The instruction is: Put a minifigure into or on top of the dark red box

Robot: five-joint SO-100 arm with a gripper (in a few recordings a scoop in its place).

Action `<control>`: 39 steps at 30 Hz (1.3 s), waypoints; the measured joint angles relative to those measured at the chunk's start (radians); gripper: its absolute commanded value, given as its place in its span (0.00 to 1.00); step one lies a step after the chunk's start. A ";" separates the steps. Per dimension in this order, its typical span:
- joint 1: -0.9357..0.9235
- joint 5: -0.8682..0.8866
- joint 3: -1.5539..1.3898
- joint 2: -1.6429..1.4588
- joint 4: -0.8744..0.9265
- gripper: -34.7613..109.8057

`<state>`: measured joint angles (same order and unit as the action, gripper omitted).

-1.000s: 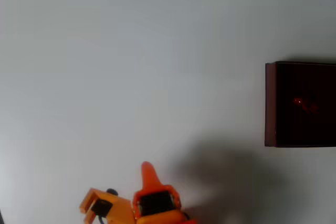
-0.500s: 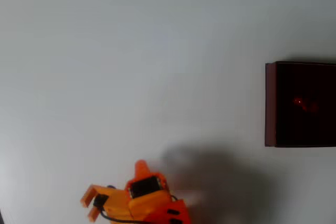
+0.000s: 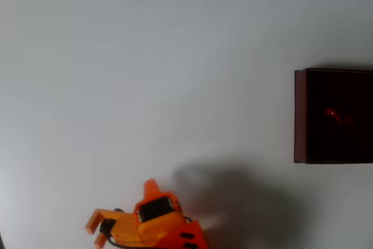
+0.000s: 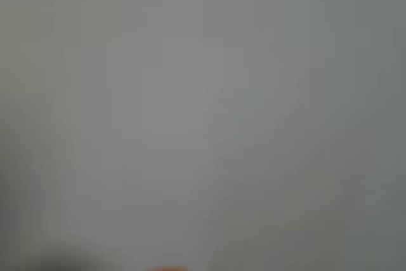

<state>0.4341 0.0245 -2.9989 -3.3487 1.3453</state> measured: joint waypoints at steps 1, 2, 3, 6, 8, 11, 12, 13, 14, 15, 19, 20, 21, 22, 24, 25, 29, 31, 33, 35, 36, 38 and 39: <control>0.000 0.000 0.000 0.000 0.000 0.27; -0.003 0.000 -0.002 0.000 0.000 0.27; -0.005 0.000 -0.002 0.000 0.000 0.27; -0.008 0.000 -0.002 0.000 0.000 0.26; -0.005 0.000 -0.002 0.000 0.000 0.26; -0.005 0.000 -0.002 0.000 0.000 0.26; -0.005 0.000 -0.002 0.000 0.000 0.26; -0.006 0.000 -0.002 0.000 0.000 0.26; -0.006 0.000 -0.002 0.000 0.000 0.26; -0.006 0.000 -0.002 0.000 0.000 0.26; -0.006 0.000 -0.002 0.000 0.000 0.26; -0.006 0.000 -0.002 0.000 0.000 0.26; -0.006 0.000 -0.002 0.000 0.000 0.26; -0.006 0.000 -0.002 0.000 0.000 0.26; -0.006 0.000 -0.002 0.000 0.000 0.26; -0.006 0.000 -0.002 0.000 0.000 0.26; -0.006 0.000 -0.002 0.000 0.000 0.26; -0.006 0.000 -0.002 0.000 0.000 0.25; -0.006 0.000 -0.002 0.000 0.000 0.25; -0.006 0.000 -0.002 0.000 0.000 0.25; -0.006 0.000 -0.002 0.000 0.000 0.25; -0.006 0.000 -0.002 0.000 0.000 0.25; -0.006 0.000 -0.002 0.000 0.000 0.25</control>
<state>0.4280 0.0245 -3.0005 -3.3487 1.3453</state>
